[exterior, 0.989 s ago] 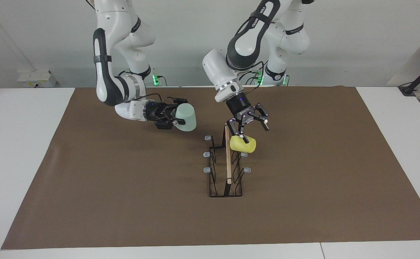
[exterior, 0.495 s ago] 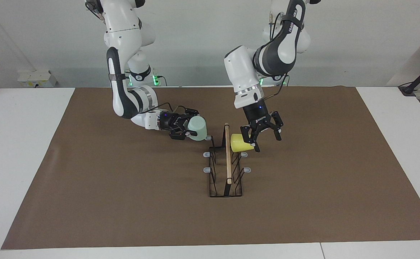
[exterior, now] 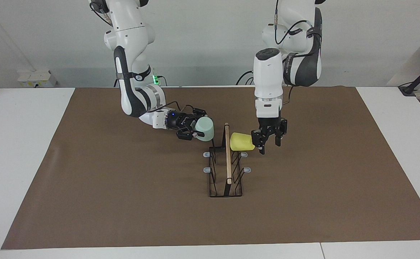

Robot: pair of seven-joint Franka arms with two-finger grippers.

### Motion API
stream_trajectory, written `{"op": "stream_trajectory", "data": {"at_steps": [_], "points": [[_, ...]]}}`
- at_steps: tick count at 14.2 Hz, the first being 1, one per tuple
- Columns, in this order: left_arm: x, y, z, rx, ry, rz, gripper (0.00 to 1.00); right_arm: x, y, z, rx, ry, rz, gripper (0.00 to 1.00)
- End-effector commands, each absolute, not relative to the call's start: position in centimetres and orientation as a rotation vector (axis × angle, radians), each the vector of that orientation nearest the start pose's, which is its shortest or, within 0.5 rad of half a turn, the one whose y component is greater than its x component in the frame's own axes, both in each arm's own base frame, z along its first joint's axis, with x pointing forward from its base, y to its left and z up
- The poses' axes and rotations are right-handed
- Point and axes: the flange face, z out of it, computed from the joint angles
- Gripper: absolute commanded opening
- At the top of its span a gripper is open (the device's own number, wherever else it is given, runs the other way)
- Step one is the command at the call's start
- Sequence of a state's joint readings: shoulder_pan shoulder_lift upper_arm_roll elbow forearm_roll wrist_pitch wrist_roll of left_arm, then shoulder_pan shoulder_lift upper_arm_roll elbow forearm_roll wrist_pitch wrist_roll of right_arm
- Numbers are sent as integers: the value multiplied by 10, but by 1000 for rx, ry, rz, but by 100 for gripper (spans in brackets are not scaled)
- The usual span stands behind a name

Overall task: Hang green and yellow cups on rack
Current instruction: 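Release the yellow cup on the peg while the right gripper hangs the green cup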

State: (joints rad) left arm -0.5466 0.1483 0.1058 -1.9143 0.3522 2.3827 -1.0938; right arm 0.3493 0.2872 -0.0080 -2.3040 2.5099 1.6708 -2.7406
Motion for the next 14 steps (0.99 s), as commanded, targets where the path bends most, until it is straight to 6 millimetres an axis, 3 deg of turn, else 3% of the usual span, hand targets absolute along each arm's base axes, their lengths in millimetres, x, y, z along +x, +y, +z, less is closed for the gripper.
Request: {"op": "stream_trajectory", "data": {"at_steps": [1, 2, 3, 8, 9, 14], "points": [[557, -257, 444, -3050, -613, -529, 30, 510, 243, 279, -1306, -715, -1846, 16], [554, -259, 441, -3057, -586, -475, 19, 509, 243, 273, -1312, -718, -1847, 16], [551, -261, 439, -3063, -570, -433, 18, 509, 243, 270, -1318, -723, -1851, 16], [530, -291, 440, -3092, -494, -363, 18, 509, 242, 269, -1337, -717, -1852, 16], [527, -298, 440, -3097, -475, -360, 18, 505, 251, 264, -1338, -716, -1835, 16], [520, -315, 458, -3097, -453, -308, 18, 500, 262, 261, -1345, -688, -1833, 16]]}}
